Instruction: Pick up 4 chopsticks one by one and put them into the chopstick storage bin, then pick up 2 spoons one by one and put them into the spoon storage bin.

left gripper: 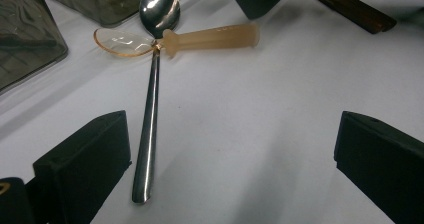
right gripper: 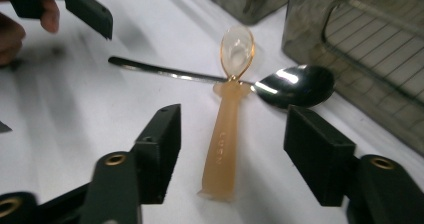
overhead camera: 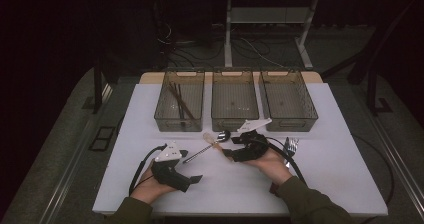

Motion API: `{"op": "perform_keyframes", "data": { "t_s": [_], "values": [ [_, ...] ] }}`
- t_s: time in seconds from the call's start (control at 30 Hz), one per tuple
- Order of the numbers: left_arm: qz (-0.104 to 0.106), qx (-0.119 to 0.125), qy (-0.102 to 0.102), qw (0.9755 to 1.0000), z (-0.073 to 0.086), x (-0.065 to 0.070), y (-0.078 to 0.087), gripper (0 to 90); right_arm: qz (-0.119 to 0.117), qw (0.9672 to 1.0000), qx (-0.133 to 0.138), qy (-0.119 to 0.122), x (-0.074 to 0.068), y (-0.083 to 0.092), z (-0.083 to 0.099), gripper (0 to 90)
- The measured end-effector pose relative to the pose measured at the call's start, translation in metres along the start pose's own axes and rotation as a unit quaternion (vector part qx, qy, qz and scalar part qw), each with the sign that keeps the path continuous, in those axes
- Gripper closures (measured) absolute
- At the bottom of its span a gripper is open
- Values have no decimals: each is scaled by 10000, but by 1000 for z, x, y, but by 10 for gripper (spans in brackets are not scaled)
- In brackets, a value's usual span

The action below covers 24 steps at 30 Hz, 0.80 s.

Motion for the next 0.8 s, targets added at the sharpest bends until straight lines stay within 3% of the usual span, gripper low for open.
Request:
{"op": "perform_keyframes", "data": {
  "t_s": [0.43, 0.8],
  "values": [
    [8, -10, -42, 10000, 0, 1, 1, 7, -30, 9991, -372, 207, -8, -15, 16, 568],
    [1, -38, -79, 10000, 1, 1, 0, 7, 249, 9972, -490, 500, -12, -15, 23, 639]
  ]
}}
Point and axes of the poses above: each handheld gripper's, and its own axes: y roughly backward along the jaws, z roughly out of its underside, x roughly to its right, the point moved 9 cm from there along -y, roughly forward along the jaws, and after that the axes turned 11 degrees about y, right-handed, at the moved point
